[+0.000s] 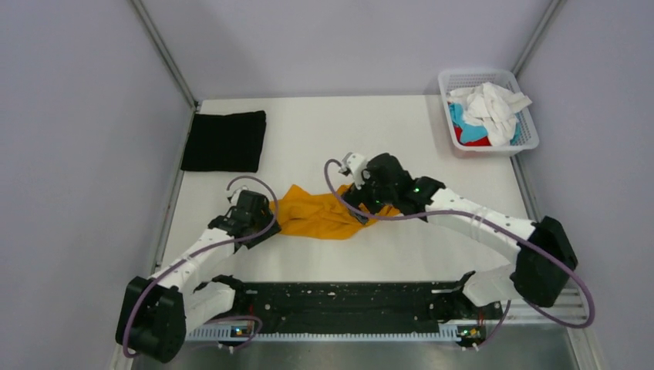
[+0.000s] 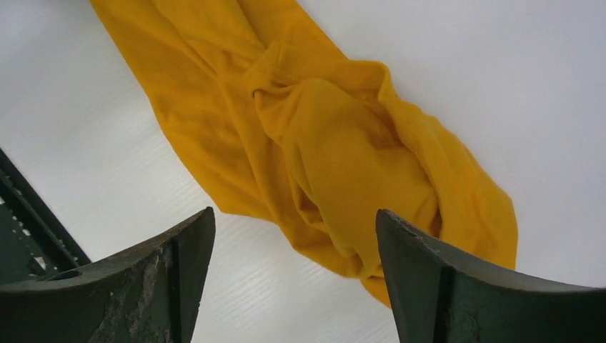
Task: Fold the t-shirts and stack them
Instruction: Flatten out the tshirt
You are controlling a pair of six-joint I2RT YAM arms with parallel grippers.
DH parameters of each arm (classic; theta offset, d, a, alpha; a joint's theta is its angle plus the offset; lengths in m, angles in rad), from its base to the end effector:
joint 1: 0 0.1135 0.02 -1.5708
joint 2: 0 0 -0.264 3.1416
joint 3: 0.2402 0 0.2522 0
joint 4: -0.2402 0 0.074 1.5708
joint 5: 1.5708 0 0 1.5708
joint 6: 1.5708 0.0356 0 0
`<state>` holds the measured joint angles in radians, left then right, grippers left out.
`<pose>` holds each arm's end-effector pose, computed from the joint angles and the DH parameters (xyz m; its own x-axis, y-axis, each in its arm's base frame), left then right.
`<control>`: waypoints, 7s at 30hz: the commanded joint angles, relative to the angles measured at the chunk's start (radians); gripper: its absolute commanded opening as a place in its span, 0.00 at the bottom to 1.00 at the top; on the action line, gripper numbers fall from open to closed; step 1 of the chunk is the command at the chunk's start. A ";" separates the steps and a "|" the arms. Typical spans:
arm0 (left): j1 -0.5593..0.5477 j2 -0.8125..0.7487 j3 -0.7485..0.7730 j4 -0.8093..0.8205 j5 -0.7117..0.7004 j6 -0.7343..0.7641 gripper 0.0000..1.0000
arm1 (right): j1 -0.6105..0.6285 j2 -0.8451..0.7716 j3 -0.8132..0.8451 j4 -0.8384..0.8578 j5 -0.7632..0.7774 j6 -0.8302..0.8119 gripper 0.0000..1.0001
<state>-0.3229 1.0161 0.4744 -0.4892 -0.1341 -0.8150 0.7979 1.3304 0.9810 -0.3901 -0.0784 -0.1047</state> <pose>0.1703 -0.0520 0.1693 -0.7393 -0.5131 -0.4360 -0.4210 0.8576 -0.2954 0.1996 0.2086 0.2686 -0.3892 -0.5482 -0.7403 -0.7991 0.6006 -0.0247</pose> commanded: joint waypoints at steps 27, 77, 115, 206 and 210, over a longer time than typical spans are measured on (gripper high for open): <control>0.051 0.122 0.179 -0.037 -0.150 0.026 0.00 | 0.061 0.346 0.240 0.019 0.176 -0.329 0.00; 0.112 0.419 0.748 -0.026 -0.132 0.110 0.12 | -0.380 -0.110 0.070 0.250 0.537 0.378 0.00; 0.131 0.263 0.216 -0.009 0.162 0.017 0.70 | -0.496 -0.475 -0.355 -0.074 0.486 0.739 0.99; 0.066 -0.035 0.951 -0.178 -0.188 0.134 0.00 | -0.241 -0.476 0.390 -0.065 0.737 0.550 0.00; 0.066 -0.055 1.213 -0.242 -0.144 0.195 0.00 | -0.241 -0.435 0.640 -0.077 0.646 0.442 0.00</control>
<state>-0.2596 1.0035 1.4719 -0.7372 -0.3042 -0.7010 0.5606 0.8837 1.4113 -0.5304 0.6025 0.5026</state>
